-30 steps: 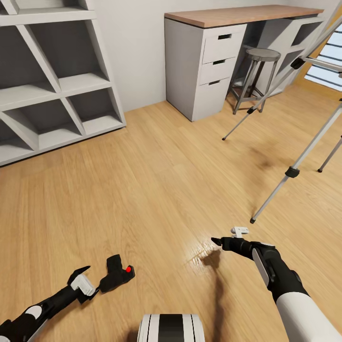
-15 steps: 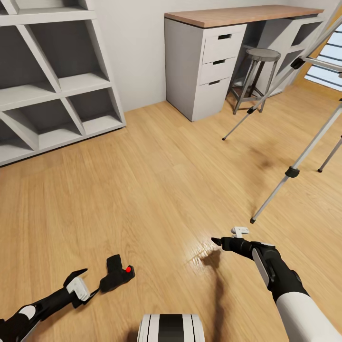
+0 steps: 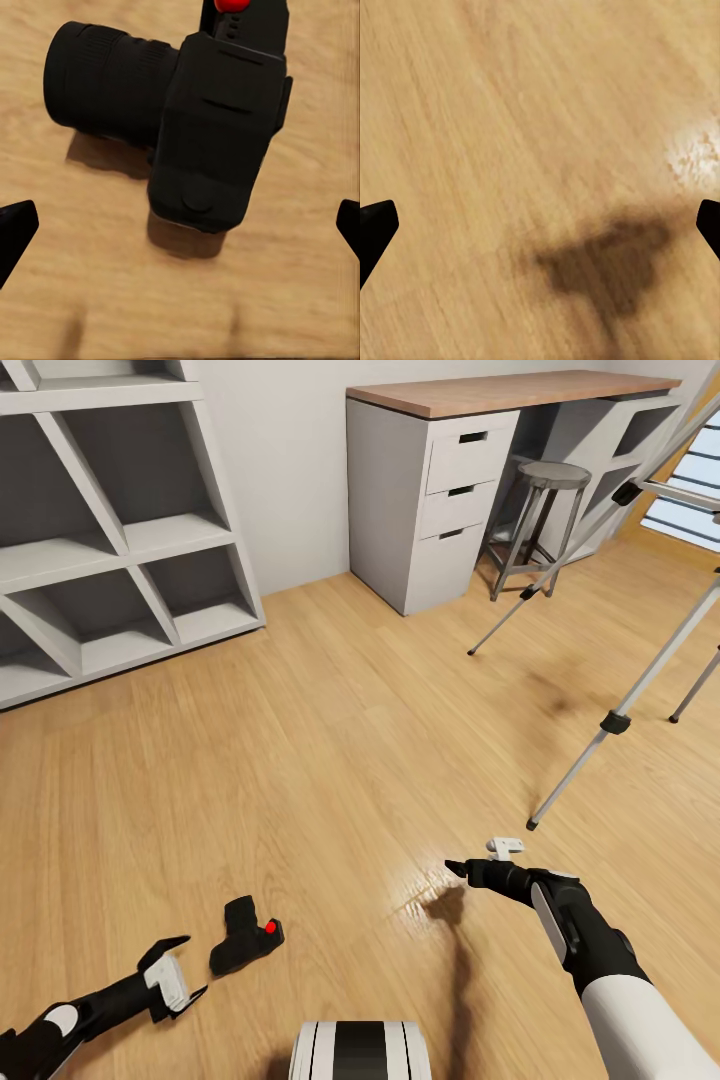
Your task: Attach the digital camera to the camera tripod in the bedroom.
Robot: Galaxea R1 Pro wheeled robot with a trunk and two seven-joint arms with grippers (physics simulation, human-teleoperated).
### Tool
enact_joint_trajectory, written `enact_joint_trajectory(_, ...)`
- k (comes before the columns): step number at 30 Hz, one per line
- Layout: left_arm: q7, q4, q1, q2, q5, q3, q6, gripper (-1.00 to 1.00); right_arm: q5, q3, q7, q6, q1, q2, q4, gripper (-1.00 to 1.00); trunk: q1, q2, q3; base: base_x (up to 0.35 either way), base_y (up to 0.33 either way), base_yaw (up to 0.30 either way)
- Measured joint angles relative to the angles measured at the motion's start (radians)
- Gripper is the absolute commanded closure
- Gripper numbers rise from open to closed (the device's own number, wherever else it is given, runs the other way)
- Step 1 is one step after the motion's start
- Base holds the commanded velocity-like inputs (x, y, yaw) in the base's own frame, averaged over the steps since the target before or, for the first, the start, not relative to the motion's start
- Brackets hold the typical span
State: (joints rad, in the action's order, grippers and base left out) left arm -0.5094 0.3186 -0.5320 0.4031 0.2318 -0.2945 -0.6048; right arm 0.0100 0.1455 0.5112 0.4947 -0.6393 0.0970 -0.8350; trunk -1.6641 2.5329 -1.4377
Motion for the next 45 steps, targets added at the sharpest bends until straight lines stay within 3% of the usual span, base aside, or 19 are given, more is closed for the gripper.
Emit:
enact_joint_trajectory(6,0.0,0.0,0.0,-0.006,0.025,0.0,0.0,-1.0,0.0,-0.001,0.0,0.0,0.0,-0.001,0.0,-1.0,0.0,0.0,0.0,0.0,0.0,0.0)
enact_joint_trajectory(14,0.0,0.002,0.0,-0.015,0.033,0.0,0.002,-1.0,0.0,-0.001,0.0,0.0,0.0,-0.001,0.0,-1.0,0.0,0.0,0.0,0.0,0.0,0.0)
enact_joint_trajectory(22,0.044,0.019,-0.045,-0.06,0.074,0.007,0.048,-1.0,0.001,0.003,-0.007,0.009,0.0,0.002,0.002,-1.0,0.0,0.0,0.0,0.0,0.0,0.0)
enact_joint_trajectory(32,0.073,0.029,-0.086,-0.048,0.016,0.007,0.106,-1.0,-0.001,0.002,-0.005,0.004,0.0,0.005,0.003,-1.0,0.0,0.0,0.0,0.0,0.0,0.0)
enact_joint_trajectory(45,0.076,0.066,-0.087,-0.047,0.011,0.005,0.18,-1.0,-0.003,0.002,-0.004,-0.01,0.0,0.006,0.003,-1.0,0.0,0.0,0.0,0.0,0.0,0.0)
